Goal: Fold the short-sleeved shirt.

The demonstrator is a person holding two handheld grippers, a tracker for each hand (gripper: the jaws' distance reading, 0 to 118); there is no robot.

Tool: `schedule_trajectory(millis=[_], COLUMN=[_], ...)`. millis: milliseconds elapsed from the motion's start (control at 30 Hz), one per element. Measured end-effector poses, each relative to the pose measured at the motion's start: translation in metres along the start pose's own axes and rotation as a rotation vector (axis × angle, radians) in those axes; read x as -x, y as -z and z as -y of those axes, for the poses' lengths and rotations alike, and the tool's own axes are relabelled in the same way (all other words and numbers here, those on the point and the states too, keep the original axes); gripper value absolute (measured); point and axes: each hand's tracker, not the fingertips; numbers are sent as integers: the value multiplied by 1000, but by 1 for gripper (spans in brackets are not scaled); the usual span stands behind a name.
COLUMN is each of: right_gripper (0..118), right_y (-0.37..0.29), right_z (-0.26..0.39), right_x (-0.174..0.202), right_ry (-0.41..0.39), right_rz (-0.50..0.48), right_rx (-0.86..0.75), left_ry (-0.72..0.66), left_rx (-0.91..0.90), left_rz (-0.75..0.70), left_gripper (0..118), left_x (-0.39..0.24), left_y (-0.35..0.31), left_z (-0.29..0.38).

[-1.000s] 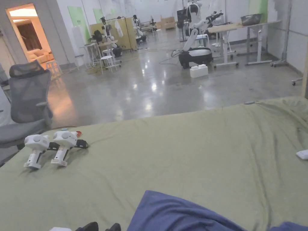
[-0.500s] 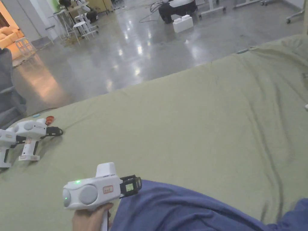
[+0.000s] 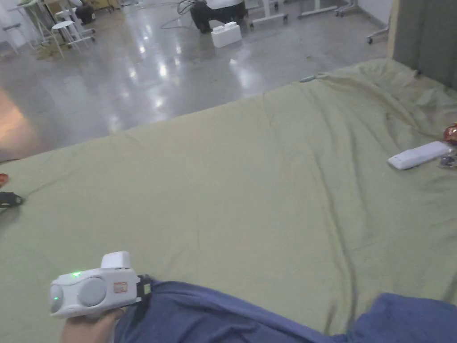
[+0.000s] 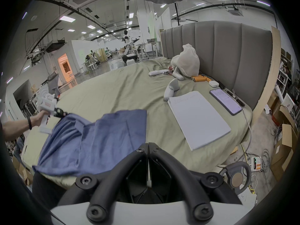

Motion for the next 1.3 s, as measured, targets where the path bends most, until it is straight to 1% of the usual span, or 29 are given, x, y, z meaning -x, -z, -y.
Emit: schedule_trajectory(millis=[33,67,133,167,200,233,267,300,333,367,400,500,533,567,600,633,700,733,767,833,867,900,967,1033,1067,1100,1233,1300], right_gripper=[0,0,4,24,52,77,84,81,81,78,75,68,65,64,62,60,35,19,2,2,1,1,1,0,0,0,0,0], right_y=[5,16,44,59,77,94,113,134,147,160,171,186,186,182,183,184,180,178,177,170,163,153,131,107,91,77,24,1], right_z=[-8,-20,-43,-51,-56,-58,-59,-52,-51,-50,-48,-33,-28,-27,-26,-25,-28,-29,-29,-34,-36,-39,-48,-57,-64,-70,-102,-123], right_x=[1,1,4,4,3,1,-1,-11,-13,-13,-12,1,12,24,32,37,48,52,54,54,50,46,38,34,36,38,50,54], right_ry=[16,56,110,119,135,154,188,209,231,233,211,186,152,83,9,-21,6,-15,-30,-39,-29,8,62,56,72,75,11,2], right_rz=[-1,-19,-46,-46,-73,-104,-120,-105,-75,-20,8,65,95,140,160,174,149,185,180,182,168,145,119,96,43,25,-37,-70], right_rx=[-3,29,133,177,186,186,195,222,248,281,313,376,368,325,330,333,323,313,312,302,280,236,197,185,136,112,-30,-114], left_ry=[1,11,38,53,72,82,87,86,84,79,75,78,78,79,77,75,65,64,65,59,53,45,43,68,68,58,46,39], left_rx=[3,10,18,24,32,39,48,56,61,67,69,61,57,52,49,47,39,34,28,11,-6,-38,-138,-228,-264,-297,-465,-546], left_rz=[-10,-24,-53,-62,-71,-73,-72,-70,-66,-60,-55,-44,-42,-39,-35,-32,-26,-24,-23,-17,-7,6,61,79,99,116,128,119], left_gripper=[1,1,1,1,1,1,1,1,1,1,1,1,1,1,1,1,1,1,1,1,1,0,0,0,0,0,0,0], left_x=[-2,-5,-11,-13,-19,-23,-24,-24,-23,-24,-24,-22,-23,-23,-23,-20,-20,-20,-18,-17,-16,-12,-9,-3,0,4,16,22], left_y=[2,4,7,8,5,1,1,0,0,-4,-4,-7,-8,-9,-10,-9,-11,-12,-11,-18,-27,-37,-75,-120,-144,-169,-272,-320], left_z=[1,1,-1,-2,-2,-3,-4,-5,-6,-8,-7,-5,-3,-2,-1,-2,-1,0,0,1,2,1,5,8,10,12,21,25])
